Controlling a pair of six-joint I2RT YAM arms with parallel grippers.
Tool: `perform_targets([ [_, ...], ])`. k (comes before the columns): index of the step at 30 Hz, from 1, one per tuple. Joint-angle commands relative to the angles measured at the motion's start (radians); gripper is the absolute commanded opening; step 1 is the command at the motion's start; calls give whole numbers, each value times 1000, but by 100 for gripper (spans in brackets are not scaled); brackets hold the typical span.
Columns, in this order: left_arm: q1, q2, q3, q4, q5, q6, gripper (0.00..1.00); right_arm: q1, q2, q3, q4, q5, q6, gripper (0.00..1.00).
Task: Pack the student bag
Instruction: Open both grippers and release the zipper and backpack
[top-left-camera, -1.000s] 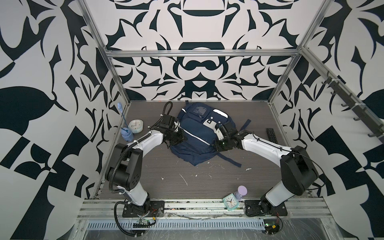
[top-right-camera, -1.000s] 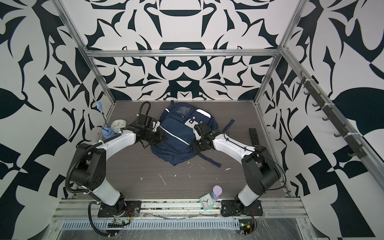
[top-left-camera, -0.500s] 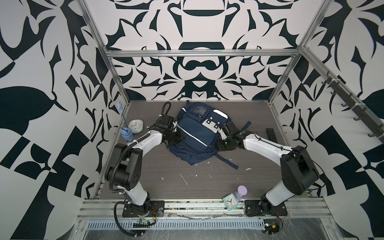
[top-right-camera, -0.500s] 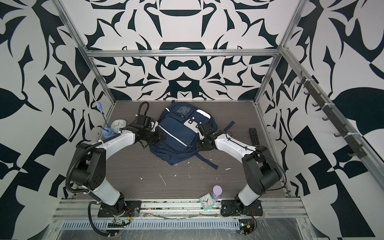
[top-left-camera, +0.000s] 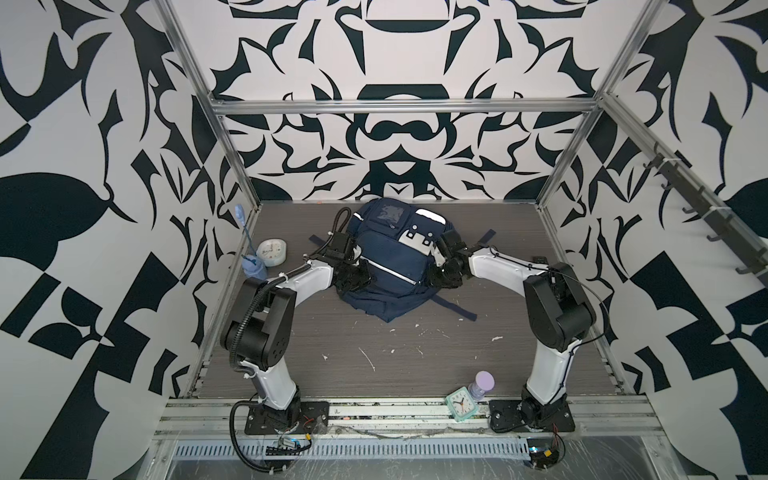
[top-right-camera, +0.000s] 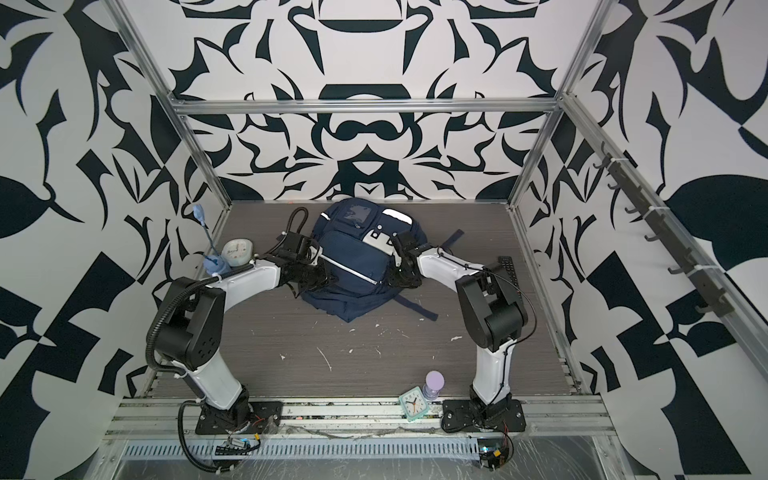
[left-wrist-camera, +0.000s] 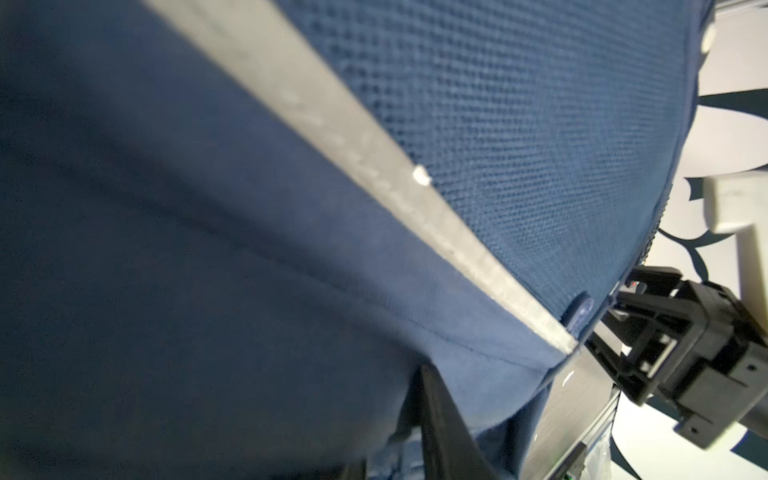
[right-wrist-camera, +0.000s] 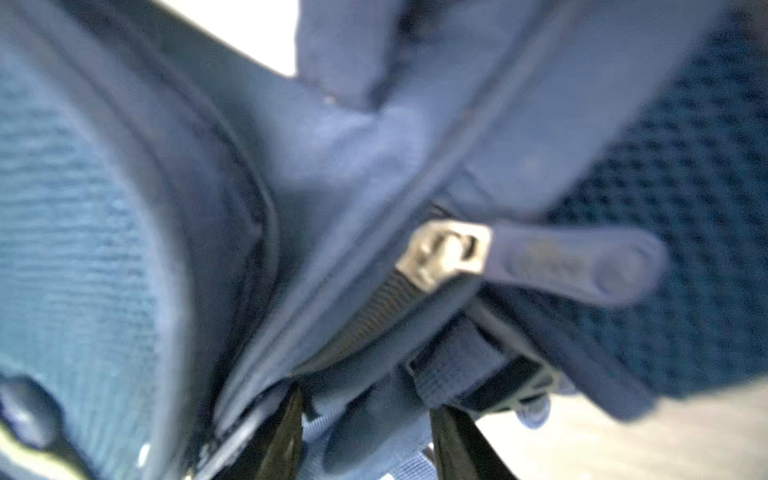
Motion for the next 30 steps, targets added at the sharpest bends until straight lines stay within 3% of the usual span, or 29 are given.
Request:
perform_targets([
  [1, -15, 36, 56, -24, 23, 12, 29, -1, -15, 51, 43, -1, 3, 52],
  [5, -17, 36, 69, -24, 50, 15, 43, -5, -73, 19, 21, 32, -28, 59],
  [12, -19, -31, 50, -52, 50, 40, 61, -23, -252, -109, 32, 99, -74, 81],
  [25, -19, -162, 62, -124, 13, 134, 76, -79, -420, -215, 82, 155, -71, 92],
  [27, -13, -208, 36, -103, 5, 146, 91, -92, -464, -257, 124, 173, -50, 99],
  [30, -2, -272, 4, -81, -24, 164, 99, -103, -531, -320, 182, 207, -28, 99],
])
